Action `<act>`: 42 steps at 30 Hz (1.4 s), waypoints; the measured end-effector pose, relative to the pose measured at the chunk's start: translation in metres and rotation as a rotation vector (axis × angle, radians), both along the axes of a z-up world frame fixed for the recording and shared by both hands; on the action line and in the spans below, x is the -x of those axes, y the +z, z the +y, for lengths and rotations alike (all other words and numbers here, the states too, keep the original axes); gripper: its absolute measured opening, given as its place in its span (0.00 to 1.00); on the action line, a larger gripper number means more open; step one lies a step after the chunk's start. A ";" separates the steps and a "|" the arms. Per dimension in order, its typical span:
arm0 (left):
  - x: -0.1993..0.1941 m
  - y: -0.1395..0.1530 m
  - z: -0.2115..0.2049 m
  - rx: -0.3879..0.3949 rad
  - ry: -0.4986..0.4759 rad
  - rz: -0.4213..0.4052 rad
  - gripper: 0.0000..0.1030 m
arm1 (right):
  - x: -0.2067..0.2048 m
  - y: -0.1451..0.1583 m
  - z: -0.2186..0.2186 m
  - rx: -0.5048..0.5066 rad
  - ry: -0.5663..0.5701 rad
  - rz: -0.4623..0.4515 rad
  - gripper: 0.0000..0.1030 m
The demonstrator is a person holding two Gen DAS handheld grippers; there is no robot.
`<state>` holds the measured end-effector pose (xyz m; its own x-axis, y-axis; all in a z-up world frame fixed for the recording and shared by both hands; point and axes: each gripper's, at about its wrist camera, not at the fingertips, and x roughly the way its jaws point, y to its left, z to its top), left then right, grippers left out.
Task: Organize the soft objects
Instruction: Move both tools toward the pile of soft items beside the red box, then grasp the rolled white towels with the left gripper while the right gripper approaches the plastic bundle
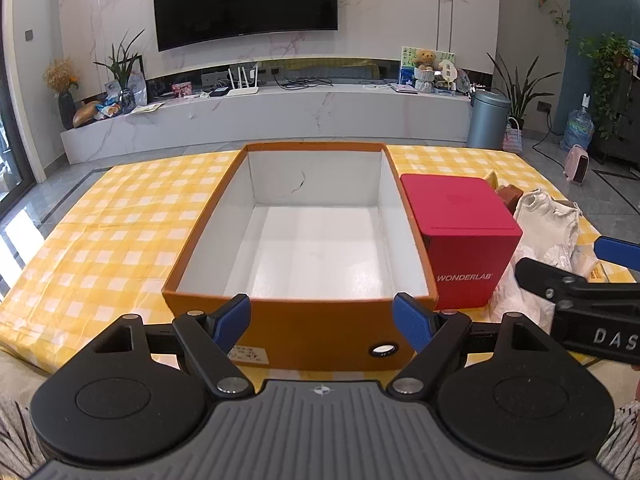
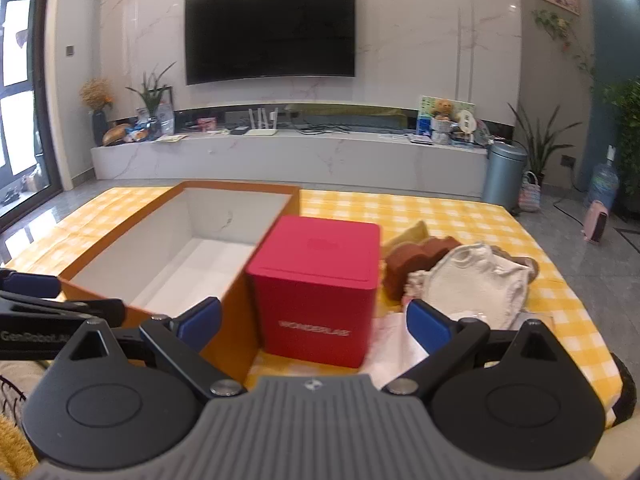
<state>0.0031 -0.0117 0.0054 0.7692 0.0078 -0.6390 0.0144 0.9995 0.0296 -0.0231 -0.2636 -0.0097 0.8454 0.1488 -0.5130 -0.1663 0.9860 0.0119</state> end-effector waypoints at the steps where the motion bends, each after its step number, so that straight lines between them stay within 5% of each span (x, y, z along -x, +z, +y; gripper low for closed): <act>1: -0.001 0.002 -0.002 0.000 -0.005 0.000 0.92 | -0.002 0.002 -0.004 0.001 -0.004 0.006 0.94; 13: -0.023 0.029 -0.038 -0.001 -0.126 -0.019 0.92 | -0.025 0.044 -0.104 -0.032 -0.236 -0.001 0.95; 17: -0.035 0.028 -0.058 0.033 -0.191 0.038 0.92 | -0.049 0.051 -0.145 -0.104 -0.232 0.053 0.95; 21: -0.043 0.023 -0.086 0.043 -0.279 0.090 0.92 | -0.077 0.042 -0.173 -0.100 -0.325 0.099 0.95; 26: -0.058 0.013 -0.123 0.057 -0.363 0.173 0.92 | -0.079 -0.004 -0.190 -0.210 -0.313 0.151 0.93; 31: -0.071 0.004 -0.143 0.085 -0.381 0.226 0.92 | -0.080 -0.024 -0.174 -0.058 -0.277 0.232 0.93; 42: -0.094 -0.039 -0.175 0.159 -0.386 0.402 0.92 | -0.078 -0.032 -0.180 -0.069 -0.274 0.268 0.92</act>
